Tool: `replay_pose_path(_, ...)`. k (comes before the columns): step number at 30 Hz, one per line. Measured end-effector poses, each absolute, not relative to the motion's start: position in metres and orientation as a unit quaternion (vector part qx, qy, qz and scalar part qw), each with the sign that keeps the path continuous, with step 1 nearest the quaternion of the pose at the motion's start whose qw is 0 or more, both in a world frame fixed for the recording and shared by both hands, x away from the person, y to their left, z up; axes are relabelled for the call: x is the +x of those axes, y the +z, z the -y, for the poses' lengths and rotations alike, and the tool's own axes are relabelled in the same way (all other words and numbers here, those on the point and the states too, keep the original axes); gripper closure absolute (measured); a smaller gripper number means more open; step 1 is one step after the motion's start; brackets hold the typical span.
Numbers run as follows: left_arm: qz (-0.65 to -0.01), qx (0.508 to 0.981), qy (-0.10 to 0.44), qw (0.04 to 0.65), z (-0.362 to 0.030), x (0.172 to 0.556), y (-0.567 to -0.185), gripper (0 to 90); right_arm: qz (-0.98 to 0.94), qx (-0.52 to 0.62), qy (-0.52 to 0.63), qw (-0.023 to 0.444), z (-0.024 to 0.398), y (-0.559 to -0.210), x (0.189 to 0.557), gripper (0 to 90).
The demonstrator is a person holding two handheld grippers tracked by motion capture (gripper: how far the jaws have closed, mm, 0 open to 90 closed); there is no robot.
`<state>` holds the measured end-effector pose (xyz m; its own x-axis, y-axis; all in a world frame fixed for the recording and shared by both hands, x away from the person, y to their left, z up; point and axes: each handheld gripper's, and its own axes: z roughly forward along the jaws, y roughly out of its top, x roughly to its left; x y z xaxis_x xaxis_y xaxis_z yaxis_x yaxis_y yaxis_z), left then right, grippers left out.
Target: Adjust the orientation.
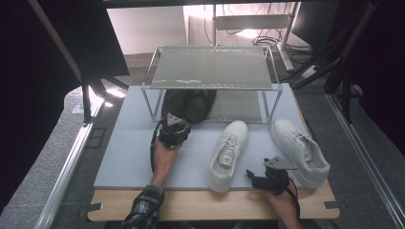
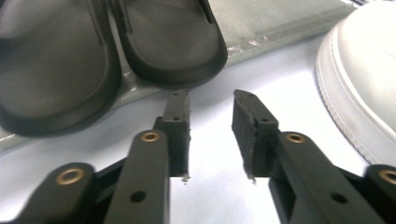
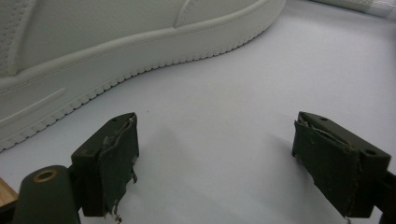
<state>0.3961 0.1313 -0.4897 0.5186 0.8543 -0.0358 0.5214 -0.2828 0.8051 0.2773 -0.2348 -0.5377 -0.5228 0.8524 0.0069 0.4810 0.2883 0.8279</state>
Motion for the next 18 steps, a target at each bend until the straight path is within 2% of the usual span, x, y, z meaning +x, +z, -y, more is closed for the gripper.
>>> replay_pose_path(15, -0.443, 0.776, 0.213, 0.395, -0.148, 0.357, -0.485, 33.4, -0.770, 0.433, 0.410, 0.227, 0.235, -0.538, 0.277, 15.1)
replay_pose_path(18, -0.443, 0.777, 0.209, 0.396, -0.150, 0.349, -0.487, 29.2, -0.770, 0.433, 0.410, 0.227, 0.235, -0.538, 0.277, 15.1)
